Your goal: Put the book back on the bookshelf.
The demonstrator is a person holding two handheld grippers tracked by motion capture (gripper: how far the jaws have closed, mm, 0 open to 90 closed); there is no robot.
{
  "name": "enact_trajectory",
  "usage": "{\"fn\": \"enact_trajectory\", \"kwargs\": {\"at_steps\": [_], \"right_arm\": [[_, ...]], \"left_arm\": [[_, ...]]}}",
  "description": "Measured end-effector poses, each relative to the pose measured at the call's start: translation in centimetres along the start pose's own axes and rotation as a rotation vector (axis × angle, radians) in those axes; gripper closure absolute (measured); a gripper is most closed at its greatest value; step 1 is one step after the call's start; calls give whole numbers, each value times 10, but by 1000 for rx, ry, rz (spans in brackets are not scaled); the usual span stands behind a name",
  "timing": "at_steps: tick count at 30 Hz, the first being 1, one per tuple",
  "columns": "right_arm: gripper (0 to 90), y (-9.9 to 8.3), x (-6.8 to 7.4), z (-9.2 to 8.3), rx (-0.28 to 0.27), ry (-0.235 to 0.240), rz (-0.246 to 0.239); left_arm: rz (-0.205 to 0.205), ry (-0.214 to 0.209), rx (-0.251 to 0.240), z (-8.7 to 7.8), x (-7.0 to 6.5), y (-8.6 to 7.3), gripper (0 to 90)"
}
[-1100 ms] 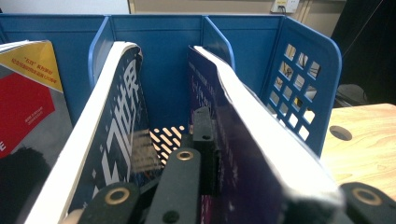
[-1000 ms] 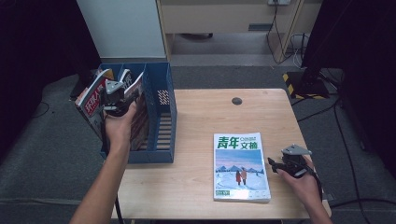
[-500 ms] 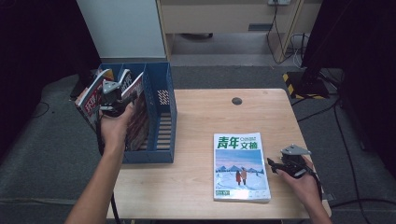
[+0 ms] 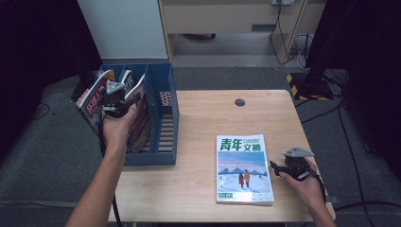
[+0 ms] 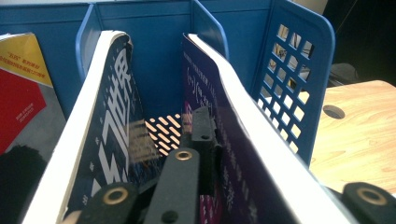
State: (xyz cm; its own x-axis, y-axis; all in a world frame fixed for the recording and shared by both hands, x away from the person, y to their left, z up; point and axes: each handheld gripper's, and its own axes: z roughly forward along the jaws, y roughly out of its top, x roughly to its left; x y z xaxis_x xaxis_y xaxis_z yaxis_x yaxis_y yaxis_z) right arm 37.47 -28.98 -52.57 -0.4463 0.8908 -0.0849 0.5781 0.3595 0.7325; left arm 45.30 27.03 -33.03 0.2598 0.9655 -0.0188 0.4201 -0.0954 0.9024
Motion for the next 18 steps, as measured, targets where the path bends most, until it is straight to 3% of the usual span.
{"fn": "enact_trajectory", "kwargs": {"at_steps": [5,18], "right_arm": [[290,0,0,0,-1,1,-1],[282,0,2,1,4,16,-7]], "left_arm": [[-7,-10,37,-3,3,4,829],[-50,-29,35,-1,5,5,782]]}}
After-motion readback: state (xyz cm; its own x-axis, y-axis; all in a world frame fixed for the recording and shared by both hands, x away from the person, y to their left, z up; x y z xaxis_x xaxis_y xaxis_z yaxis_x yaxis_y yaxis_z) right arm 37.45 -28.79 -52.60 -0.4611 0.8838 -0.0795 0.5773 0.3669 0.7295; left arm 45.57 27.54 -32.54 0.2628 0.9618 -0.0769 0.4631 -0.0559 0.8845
